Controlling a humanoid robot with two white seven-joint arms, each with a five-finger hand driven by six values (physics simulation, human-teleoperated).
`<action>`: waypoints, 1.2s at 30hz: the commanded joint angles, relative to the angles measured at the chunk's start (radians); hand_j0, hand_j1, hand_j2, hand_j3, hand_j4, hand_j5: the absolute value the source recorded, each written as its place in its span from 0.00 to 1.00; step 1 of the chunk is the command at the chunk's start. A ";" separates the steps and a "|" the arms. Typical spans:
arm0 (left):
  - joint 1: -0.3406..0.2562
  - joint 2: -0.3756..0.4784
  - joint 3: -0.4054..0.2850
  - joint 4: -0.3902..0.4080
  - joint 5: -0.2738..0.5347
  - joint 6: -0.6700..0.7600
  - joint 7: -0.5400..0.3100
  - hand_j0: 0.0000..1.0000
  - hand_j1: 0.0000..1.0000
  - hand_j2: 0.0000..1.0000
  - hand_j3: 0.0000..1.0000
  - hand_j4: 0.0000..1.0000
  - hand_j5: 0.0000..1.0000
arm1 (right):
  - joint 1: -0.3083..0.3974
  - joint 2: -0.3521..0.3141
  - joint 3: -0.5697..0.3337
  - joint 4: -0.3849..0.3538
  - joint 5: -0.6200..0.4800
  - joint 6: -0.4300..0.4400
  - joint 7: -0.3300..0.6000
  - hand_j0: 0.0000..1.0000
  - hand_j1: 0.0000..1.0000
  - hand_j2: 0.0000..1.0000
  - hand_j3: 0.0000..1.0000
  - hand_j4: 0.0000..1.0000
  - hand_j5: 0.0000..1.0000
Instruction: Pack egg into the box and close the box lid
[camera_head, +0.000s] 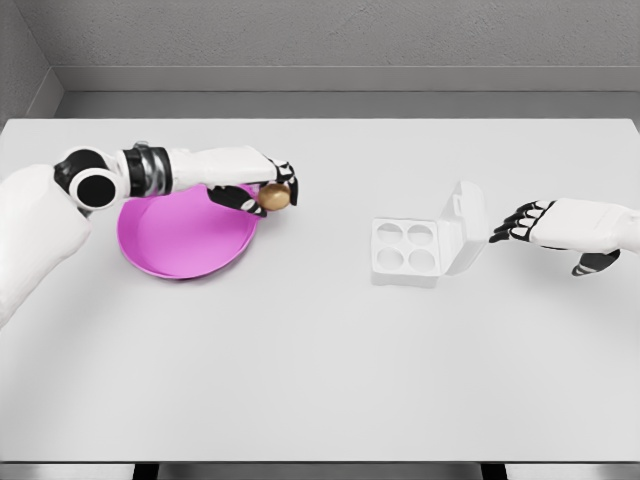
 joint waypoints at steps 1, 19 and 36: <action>-0.002 -0.044 -0.013 0.000 0.007 0.002 -0.001 0.35 0.35 0.35 0.35 0.35 0.35 | 0.000 -0.001 0.000 -0.001 -0.004 0.002 0.000 1.00 1.00 1.00 1.00 1.00 1.00; -0.041 -0.324 -0.089 0.012 -0.134 0.002 0.001 0.37 0.37 0.37 0.37 0.37 0.37 | 0.000 -0.003 0.000 -0.008 -0.004 0.002 0.000 1.00 1.00 1.00 1.00 1.00 1.00; -0.028 -0.285 -0.129 -0.008 -0.071 0.002 0.012 0.46 0.46 0.46 0.46 0.46 0.46 | 0.002 -0.001 0.004 -0.009 -0.004 0.002 0.000 1.00 1.00 1.00 1.00 1.00 1.00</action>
